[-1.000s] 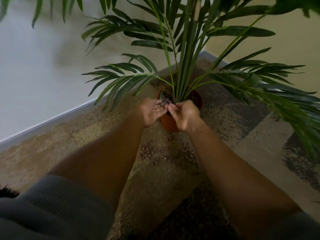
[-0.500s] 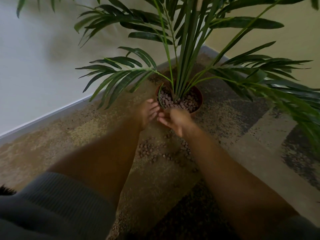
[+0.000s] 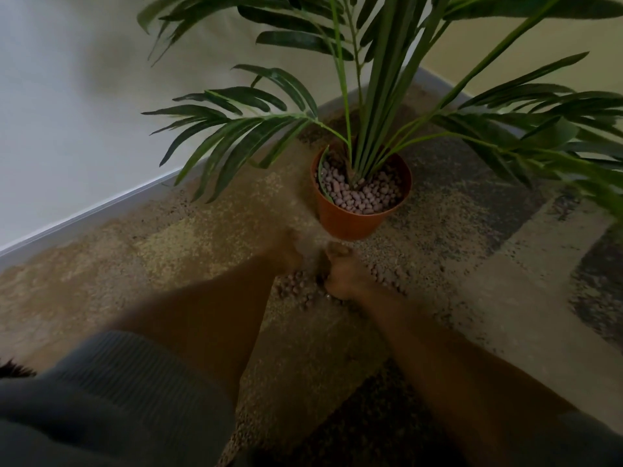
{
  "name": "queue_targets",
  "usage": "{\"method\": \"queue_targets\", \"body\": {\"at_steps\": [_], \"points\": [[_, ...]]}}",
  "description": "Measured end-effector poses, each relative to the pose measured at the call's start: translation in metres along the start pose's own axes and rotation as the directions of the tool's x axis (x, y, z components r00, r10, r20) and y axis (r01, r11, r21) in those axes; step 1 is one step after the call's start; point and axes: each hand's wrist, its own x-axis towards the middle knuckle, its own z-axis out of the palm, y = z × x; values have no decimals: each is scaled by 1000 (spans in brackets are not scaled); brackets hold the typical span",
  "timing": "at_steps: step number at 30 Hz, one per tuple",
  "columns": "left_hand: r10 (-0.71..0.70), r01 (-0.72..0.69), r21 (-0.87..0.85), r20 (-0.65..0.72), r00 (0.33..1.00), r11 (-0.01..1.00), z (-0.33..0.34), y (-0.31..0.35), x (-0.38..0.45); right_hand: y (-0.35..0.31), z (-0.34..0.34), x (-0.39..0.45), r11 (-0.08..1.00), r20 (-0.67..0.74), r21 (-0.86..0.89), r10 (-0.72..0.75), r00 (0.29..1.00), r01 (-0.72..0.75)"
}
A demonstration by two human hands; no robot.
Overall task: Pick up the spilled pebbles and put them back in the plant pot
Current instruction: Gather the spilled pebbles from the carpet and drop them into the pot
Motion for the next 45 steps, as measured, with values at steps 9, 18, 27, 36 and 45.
{"method": "queue_targets", "body": {"at_steps": [9, 18, 27, 36, 45], "points": [[84, -147, 395, 171, 982, 907, 27, -17, 17, 8, 11, 7, 1000, -60, 8, 18, 998, -17], [118, -157, 257, 160, 980, 954, 33, -26, 16, 2, 20, 12, 987, -68, 158, -13, 998, 23], [114, -157, 290, 159, 981, 944, 30, -19, 3, -3, 29, 13, 977, -68, 166, -122, 990, 132], [71, -127, 311, 183, 980, 942, 27, -17, -2, -2, 29, 8, 954, -102, 278, -82, 991, 108], [-35, -3, 236, 154, 987, 972, 25, -24, 0, -2, 4, 0, 84, 329, 929, 255, 909, -360]]}}
